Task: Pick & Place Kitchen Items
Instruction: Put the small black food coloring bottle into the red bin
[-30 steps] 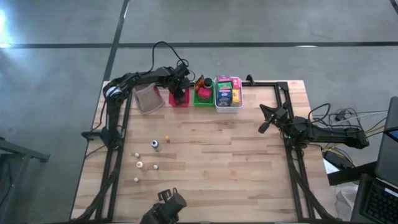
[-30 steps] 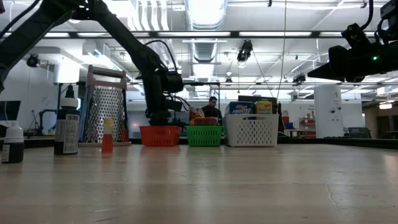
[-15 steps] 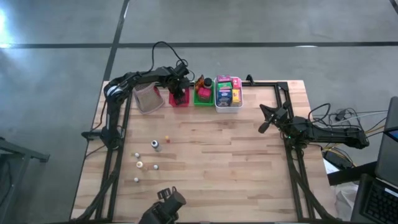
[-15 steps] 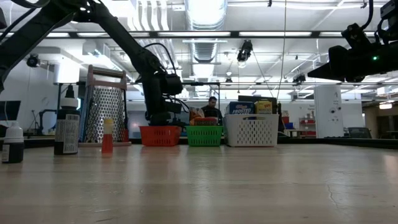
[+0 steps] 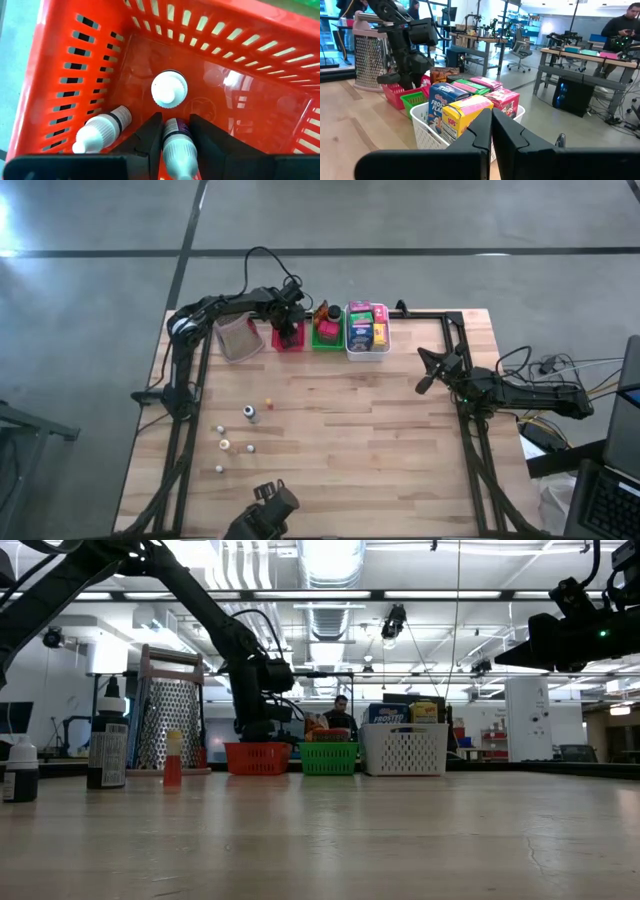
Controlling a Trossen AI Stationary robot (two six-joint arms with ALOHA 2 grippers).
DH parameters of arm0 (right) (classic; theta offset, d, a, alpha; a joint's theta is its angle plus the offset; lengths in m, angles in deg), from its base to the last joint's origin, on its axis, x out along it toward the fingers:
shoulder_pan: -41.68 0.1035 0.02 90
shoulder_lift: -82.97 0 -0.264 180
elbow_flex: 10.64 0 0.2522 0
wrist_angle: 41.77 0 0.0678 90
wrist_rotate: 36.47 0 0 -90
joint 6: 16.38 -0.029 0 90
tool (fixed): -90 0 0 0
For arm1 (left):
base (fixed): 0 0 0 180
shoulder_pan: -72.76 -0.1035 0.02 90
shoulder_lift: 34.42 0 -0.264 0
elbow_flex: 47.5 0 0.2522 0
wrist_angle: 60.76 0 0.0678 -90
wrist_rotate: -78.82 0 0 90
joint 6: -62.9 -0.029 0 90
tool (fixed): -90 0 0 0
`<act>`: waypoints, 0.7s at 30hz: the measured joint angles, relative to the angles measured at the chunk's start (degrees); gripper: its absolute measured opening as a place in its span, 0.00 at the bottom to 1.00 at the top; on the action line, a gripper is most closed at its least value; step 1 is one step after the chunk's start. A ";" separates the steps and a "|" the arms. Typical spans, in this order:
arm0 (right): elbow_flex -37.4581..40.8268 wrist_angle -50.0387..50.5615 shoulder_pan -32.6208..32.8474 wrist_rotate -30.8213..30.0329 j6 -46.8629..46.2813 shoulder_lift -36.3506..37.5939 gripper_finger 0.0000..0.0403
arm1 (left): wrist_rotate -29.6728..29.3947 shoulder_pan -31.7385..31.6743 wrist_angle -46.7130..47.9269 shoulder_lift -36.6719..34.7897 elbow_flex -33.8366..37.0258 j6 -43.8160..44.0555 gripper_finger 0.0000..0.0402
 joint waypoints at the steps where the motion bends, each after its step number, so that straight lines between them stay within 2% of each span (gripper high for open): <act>1: 0.02 0.00 0.00 0.01 0.00 0.00 0.02 | 0.00 0.00 0.00 0.00 0.00 -0.01 0.25; 7: 0.02 0.00 0.00 0.02 0.00 0.00 0.02 | -0.02 0.00 0.04 0.00 0.00 -0.36 0.25; 15: 0.00 0.00 0.00 0.02 0.00 0.00 0.02 | -0.04 0.00 0.11 0.00 0.07 -0.34 0.34; 21: 0.00 0.00 0.00 0.02 0.00 0.00 0.02 | -0.07 0.00 0.09 -0.02 0.07 -0.34 0.35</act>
